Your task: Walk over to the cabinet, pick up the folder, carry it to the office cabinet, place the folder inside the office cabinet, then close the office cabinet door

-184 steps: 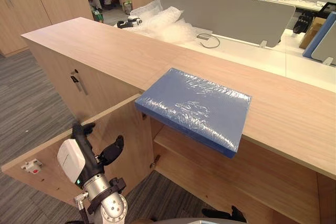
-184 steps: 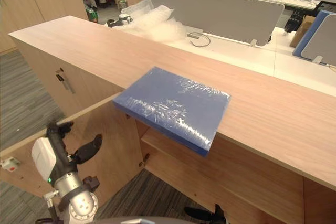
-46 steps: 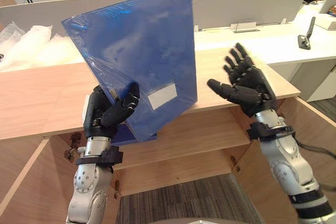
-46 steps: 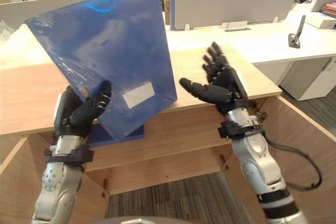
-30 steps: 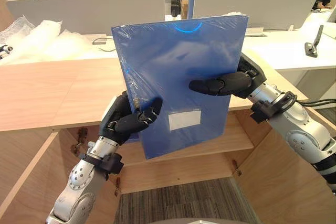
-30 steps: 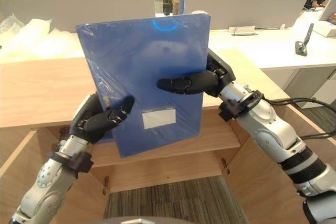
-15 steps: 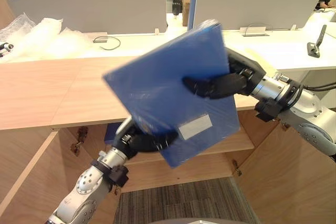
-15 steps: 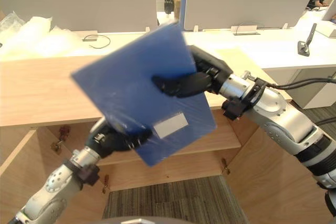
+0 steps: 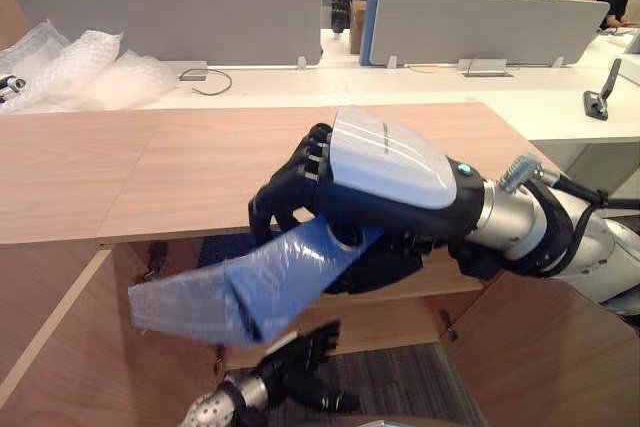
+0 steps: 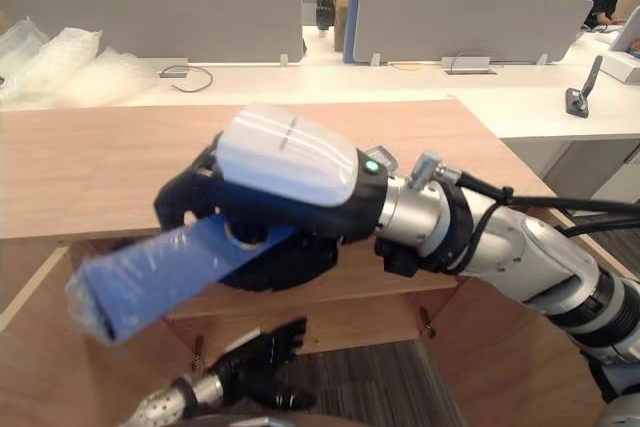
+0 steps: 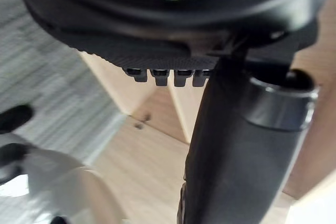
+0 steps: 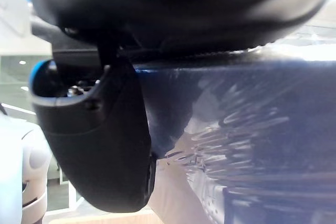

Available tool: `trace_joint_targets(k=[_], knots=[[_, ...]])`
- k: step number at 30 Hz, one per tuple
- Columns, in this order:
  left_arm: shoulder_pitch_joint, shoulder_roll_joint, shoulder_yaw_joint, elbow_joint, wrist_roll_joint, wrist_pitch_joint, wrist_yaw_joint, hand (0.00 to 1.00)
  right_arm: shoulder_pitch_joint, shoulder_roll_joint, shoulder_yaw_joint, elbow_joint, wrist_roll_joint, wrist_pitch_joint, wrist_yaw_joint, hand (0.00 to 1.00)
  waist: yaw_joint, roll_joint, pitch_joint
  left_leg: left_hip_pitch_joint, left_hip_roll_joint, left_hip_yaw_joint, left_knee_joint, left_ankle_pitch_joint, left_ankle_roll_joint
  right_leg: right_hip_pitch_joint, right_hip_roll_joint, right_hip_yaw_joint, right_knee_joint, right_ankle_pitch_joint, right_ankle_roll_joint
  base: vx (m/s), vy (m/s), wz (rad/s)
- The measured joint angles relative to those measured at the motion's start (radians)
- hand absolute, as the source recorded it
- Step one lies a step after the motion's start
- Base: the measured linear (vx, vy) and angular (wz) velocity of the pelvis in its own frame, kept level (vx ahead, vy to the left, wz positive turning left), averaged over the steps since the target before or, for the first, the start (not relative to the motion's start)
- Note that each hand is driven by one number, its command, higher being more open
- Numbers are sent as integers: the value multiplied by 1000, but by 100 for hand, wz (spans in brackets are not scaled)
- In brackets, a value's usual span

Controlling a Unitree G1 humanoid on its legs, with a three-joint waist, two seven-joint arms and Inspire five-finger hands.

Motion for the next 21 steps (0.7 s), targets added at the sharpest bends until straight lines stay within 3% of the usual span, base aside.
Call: trace_joint_targets(k=[2,4,6,8,10,15,18,21], knots=[[-12,-6,16,124,19,20,-17,100,97,5,3,1,-29,-7,0,0,3,-3,1,-1,0,-6,-3,4,0,-1,-1,-7,3,0,0,-25,-2,7],[-30,-54,113,326,53,21,-19,100,235,25,66,19,-29,16,5,0,11,-10,2,-3,3,-7,-16,2,-8,-9,-2,-7,5,-3,-2,-36,-6,-2],[-87,-161,304,606,183,43,50,100,310,59,216,92,-33,53,58,0,16,-11,8,0,-4,-12,-37,6,-12,-23,-4,2,9,-4,-3,-33,9,-14],[-95,-208,413,685,248,57,112,100,344,88,303,165,-32,79,99,0,21,-8,18,0,-8,-15,-37,12,-12,-27,-5,6,12,-4,-3,-12,15,-8],[-91,-250,495,703,269,57,156,100,361,130,359,251,-33,129,137,0,31,2,27,-3,-13,-18,-37,20,-1,-32,-8,6,13,-4,-3,0,0,0],[-84,-283,599,716,327,58,214,100,367,286,348,448,-67,175,137,0,35,11,33,-9,-16,-31,-29,21,0,-30,-6,-2,10,-4,-3,1,5,4],[-85,-304,658,723,328,64,248,100,469,487,247,646,-58,235,131,0,34,22,48,-20,-15,-65,-10,18,-1,-11,-11,-36,0,-7,-5,-2,-8,25],[-80,-332,709,722,328,65,271,100,540,663,149,834,79,315,116,0,31,34,61,-22,-16,-82,-6,18,-2,-7,-17,-52,3,-17,-5,-15,-13,19]])
